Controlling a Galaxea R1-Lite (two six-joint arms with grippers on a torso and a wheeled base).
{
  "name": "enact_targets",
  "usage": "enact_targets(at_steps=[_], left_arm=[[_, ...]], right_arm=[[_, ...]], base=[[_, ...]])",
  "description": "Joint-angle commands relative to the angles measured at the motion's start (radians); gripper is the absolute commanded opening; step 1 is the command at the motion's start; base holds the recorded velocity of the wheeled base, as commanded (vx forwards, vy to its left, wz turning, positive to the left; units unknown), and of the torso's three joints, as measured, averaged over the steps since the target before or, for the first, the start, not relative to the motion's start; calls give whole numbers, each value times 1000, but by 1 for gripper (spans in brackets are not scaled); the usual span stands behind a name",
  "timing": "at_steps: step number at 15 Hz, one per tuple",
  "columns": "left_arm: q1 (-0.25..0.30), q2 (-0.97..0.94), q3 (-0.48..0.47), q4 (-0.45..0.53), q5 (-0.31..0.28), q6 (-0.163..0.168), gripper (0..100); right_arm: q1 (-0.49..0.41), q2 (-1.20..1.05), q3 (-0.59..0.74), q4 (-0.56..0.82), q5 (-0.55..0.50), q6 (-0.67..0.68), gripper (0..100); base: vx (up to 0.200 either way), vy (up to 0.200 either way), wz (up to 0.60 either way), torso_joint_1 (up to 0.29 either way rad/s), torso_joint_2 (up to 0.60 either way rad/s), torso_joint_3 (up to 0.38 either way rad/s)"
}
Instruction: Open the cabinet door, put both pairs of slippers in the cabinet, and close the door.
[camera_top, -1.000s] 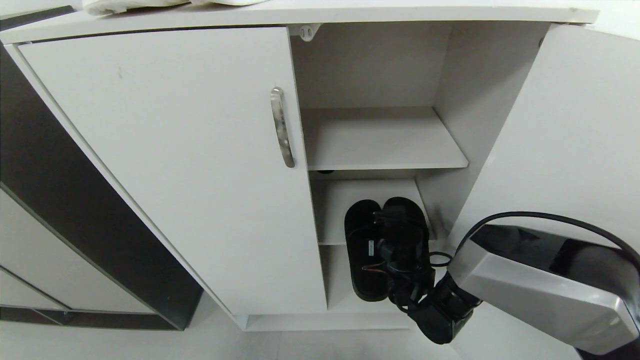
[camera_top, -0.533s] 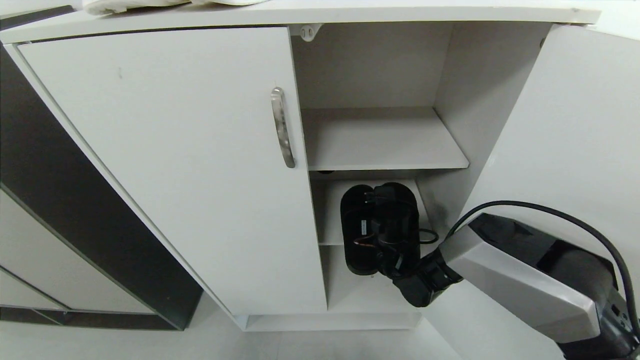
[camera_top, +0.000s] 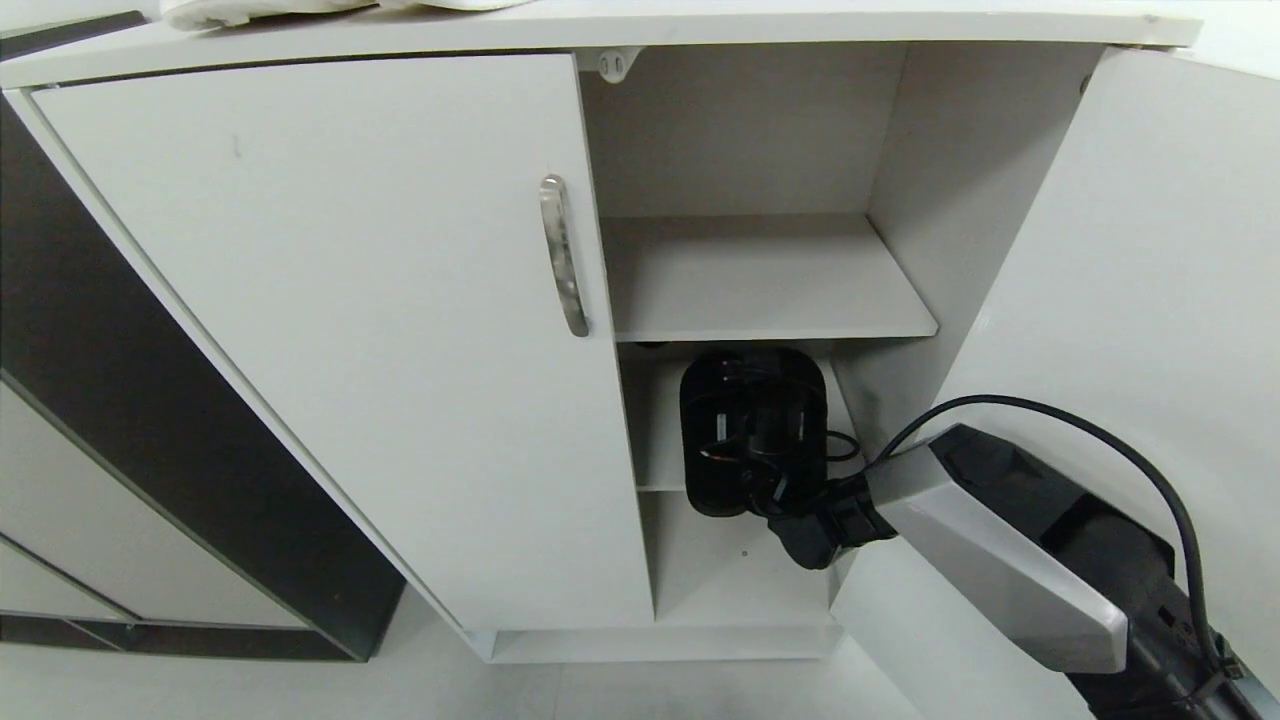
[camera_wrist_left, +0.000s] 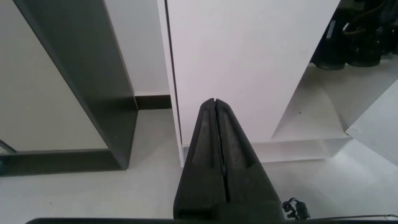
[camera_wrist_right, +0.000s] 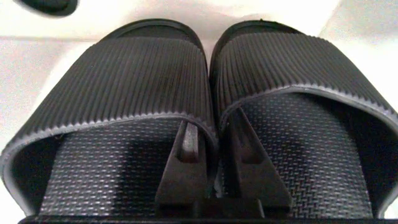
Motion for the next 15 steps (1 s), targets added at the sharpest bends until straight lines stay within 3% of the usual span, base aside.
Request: enact_targets(at_steps=[1, 12, 13, 15], left_arm=[[0, 1, 0, 0, 0, 0, 0], [0, 1, 0, 0, 0, 0, 0], [0, 1, 0, 0, 0, -2, 0], [0, 1, 0, 0, -2, -2, 0]], right_arm=[[-6, 16, -7, -1, 0, 0, 0], [-18, 44, -45, 1, 1, 1, 0], [-18, 45, -45, 1, 1, 0, 100], [-16, 48, -42, -1, -2, -3, 100]], base=[[0, 0, 0, 0, 0, 0], [0, 0, 0, 0, 0, 0], [0, 0, 0, 0, 0, 0], [0, 0, 0, 0, 0, 0]])
